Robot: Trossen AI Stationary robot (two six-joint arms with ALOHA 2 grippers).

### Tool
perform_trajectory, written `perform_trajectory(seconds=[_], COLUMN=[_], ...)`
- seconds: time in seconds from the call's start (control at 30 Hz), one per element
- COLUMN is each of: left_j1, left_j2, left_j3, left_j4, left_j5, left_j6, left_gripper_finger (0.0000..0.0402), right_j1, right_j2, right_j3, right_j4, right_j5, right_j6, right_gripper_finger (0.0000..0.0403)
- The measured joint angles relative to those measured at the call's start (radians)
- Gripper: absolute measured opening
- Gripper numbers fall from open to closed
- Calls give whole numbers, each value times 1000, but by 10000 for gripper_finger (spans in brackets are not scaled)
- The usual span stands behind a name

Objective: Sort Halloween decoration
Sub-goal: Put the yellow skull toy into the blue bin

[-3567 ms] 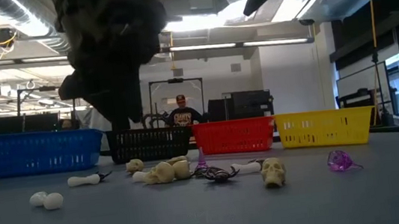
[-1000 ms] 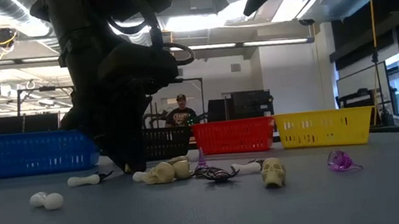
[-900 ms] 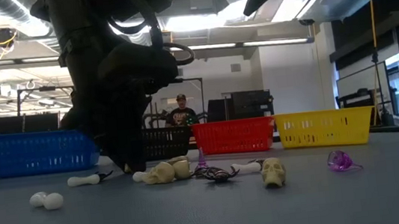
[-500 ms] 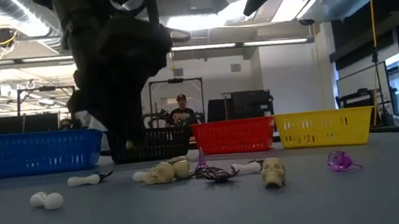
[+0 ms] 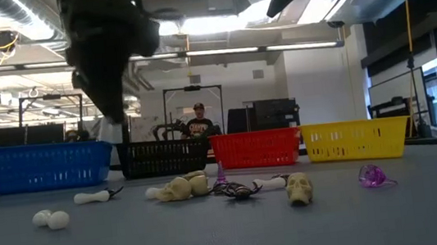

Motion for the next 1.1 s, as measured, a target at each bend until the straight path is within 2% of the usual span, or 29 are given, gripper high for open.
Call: perform_trajectory(seconds=[0.27,0.53,0.87,1.1], left_j1=[31,30,32,38], left_j2=[-102,-115,-115,-115], left_j3=[0,0,0,0], left_j4=[-142,-346,-390,-394], left_j5=[-111,-188,-225,-227], left_j6=[131,176,309,331], left_gripper_finger=[49,49,49,49], right_j1=[0,0,0,0], right_j2=[0,0,0,0], right_j3=[0,0,0,0], right_j4=[0,0,0,2], right_j5=[0,0,0,1], right_j6=[0,0,0,0], right_gripper_finger=[115,115,115,115])
